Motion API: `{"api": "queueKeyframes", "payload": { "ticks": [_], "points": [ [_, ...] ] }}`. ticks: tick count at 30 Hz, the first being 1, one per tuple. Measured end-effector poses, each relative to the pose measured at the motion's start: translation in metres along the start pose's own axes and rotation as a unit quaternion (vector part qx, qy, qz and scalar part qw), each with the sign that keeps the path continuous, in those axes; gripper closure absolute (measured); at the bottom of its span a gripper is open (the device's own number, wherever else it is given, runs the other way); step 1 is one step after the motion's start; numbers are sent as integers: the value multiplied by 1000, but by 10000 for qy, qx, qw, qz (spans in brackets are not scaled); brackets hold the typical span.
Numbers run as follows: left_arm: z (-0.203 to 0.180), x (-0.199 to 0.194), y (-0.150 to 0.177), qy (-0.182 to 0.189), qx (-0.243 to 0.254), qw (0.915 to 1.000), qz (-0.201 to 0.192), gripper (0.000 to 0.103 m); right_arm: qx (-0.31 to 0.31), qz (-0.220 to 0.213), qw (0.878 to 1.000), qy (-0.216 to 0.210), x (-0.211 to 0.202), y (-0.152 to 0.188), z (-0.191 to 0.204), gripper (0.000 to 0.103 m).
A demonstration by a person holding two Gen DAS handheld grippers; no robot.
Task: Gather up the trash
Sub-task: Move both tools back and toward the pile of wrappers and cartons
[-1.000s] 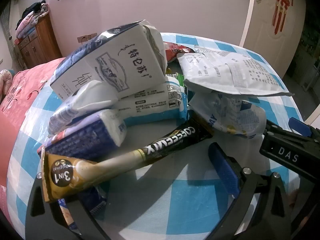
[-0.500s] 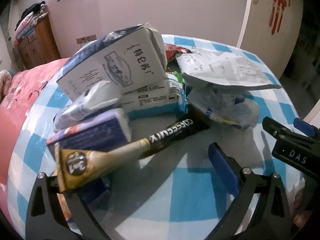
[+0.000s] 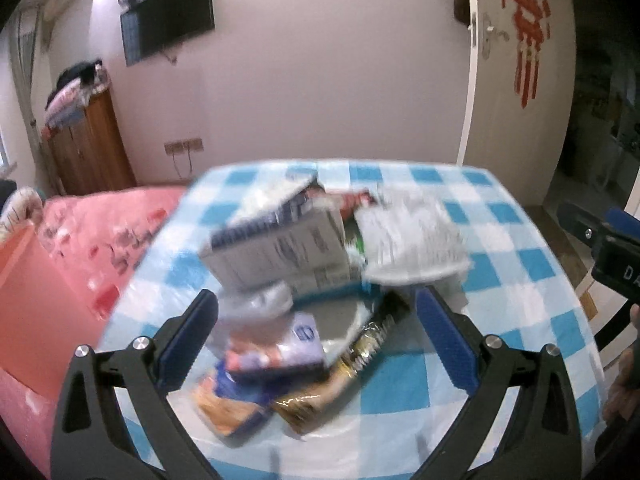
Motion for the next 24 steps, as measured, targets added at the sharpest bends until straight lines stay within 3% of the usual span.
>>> {"api": "queueKeyframes", "payload": {
  "ticks": [12, 24],
  "points": [
    [17, -43, -24, 153, -231, 9988, -400, 3, -117, -683, 9976, 95, -61, -19, 10, 4],
    [18, -59, -25, 199, -237, 9977, -601, 3, -223, -846, 9959, 251, -76, -21, 13, 4]
  ]
}}
Point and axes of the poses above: each gripper's, at about its wrist camera, not at the fingertips, and x roughly the way its jaws point, z to its left, y to its underside, the point moved 1 cm from there along x, roughly the way its jaws point
